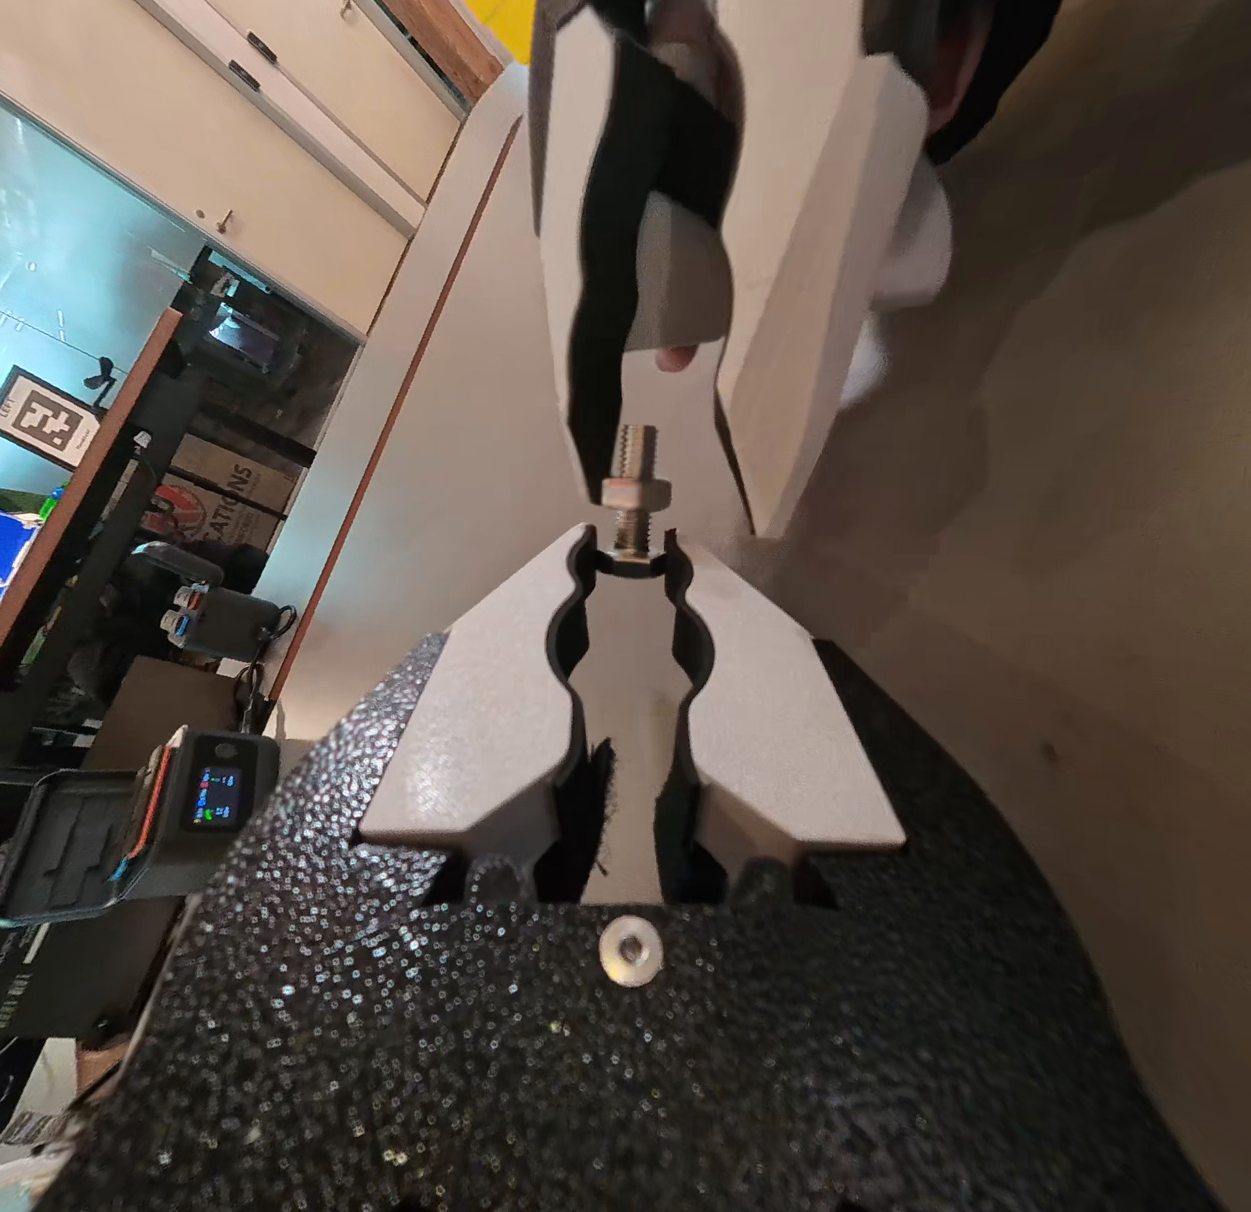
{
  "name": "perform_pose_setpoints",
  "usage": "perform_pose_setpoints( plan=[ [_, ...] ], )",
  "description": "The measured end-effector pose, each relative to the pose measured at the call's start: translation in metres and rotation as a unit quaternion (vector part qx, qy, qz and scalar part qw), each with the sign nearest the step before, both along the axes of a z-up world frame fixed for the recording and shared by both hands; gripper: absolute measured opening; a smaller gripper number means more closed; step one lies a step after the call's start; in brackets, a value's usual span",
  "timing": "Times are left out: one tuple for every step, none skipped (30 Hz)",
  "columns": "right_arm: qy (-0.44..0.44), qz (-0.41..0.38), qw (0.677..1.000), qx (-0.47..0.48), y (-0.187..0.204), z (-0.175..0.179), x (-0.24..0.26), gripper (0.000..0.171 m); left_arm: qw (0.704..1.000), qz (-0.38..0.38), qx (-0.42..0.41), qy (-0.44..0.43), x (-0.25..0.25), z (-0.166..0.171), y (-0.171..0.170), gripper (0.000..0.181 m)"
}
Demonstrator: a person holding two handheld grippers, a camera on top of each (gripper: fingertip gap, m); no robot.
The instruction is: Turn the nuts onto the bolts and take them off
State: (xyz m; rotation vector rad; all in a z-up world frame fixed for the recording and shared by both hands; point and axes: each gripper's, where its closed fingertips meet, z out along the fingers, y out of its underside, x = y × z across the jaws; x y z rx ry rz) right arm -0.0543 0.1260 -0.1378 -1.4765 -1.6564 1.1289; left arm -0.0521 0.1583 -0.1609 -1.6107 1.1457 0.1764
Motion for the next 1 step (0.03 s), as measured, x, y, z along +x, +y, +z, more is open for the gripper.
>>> perform_pose_setpoints(
  plan=[
    [0.021, 0.007, 1.0, 0.013, -0.0025, 0.006, -0.001, 0.047, 1.0, 0.0, -0.004, -0.004, 0.0, -0.0002, 0.0, 0.018]
  ],
)
